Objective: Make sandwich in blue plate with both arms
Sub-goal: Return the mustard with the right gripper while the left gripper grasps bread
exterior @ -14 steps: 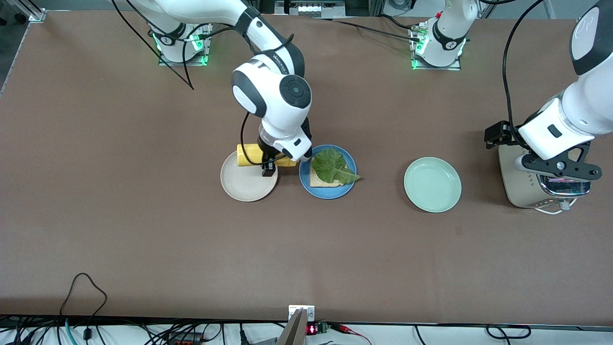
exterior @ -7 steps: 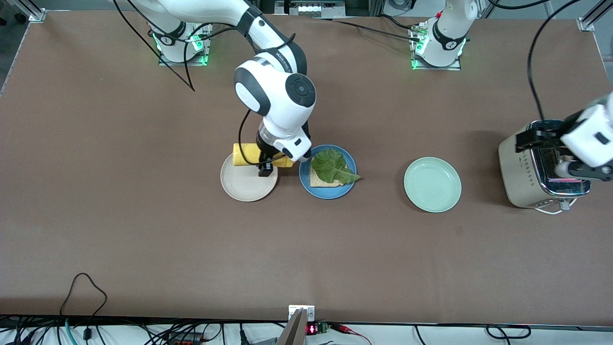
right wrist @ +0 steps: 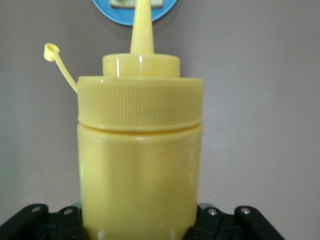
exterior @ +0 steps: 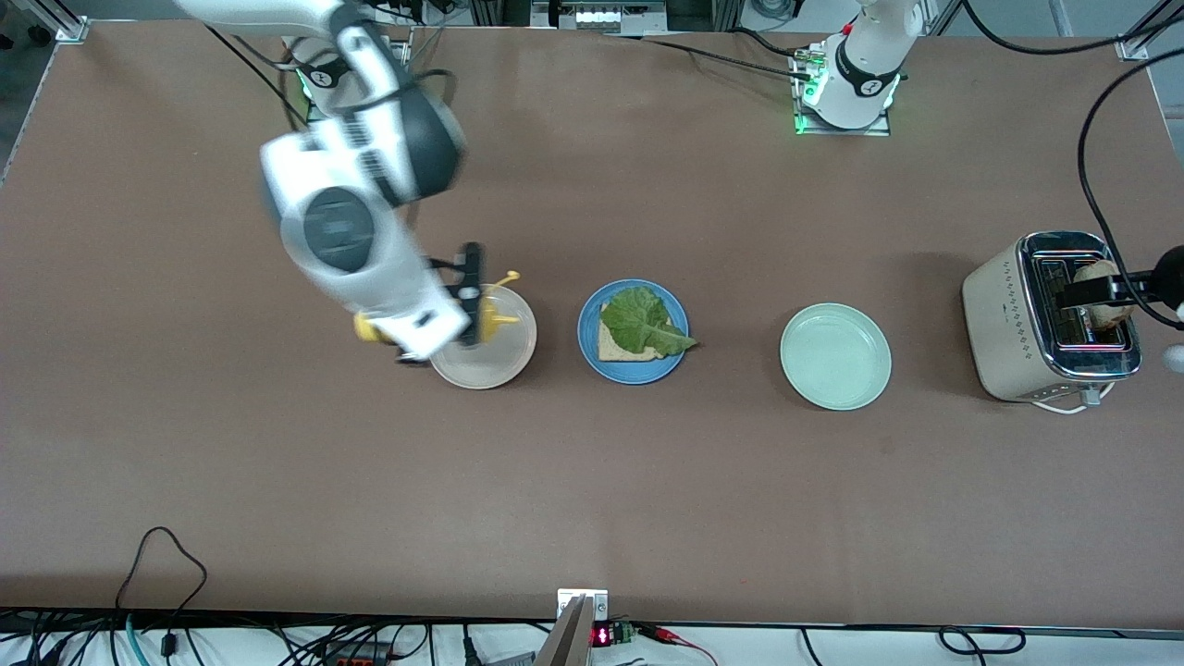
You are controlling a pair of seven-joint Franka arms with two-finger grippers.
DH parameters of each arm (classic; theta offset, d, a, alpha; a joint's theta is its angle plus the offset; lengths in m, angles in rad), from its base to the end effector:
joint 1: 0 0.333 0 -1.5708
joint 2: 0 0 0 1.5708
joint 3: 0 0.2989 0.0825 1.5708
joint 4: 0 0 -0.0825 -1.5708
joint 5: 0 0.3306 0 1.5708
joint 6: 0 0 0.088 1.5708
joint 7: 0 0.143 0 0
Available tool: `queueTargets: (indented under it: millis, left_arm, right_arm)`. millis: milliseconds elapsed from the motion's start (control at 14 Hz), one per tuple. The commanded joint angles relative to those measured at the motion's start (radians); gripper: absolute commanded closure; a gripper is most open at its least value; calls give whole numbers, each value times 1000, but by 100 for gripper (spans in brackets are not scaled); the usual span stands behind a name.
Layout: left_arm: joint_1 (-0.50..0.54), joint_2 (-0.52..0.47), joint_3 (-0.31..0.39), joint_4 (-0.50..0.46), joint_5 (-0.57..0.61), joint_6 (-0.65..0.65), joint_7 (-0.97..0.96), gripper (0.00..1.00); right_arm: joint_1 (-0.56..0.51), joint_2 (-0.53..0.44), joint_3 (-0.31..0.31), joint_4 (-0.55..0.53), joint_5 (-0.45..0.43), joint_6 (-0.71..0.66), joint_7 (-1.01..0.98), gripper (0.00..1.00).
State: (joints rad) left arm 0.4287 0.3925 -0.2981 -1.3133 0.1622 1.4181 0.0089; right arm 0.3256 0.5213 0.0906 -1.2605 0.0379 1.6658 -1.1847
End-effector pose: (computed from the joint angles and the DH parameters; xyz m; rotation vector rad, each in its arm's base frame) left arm 0.5588 0.1256 0.4601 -3.0771 -0.2012 0.4253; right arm 0.5802 0.2499 0.4117 -2.1193 -2.1512 0.1125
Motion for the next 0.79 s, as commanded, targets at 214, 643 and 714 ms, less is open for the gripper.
queueTargets:
  millis: [214,643,714]
  left_arm:
    - [116,35,-13,-84,198,80,159,0]
    - [240,2,-26,-286,183,298,347,7]
    - [243,-1,-27,-306,181,298,353,15]
  right_arm:
    - [-294,-40,21,-140,497,5,-333,88]
    - [-537,87,20,-290,885,-59,-823,88]
    - [-562,127,20,-290,925,-78,-889,88]
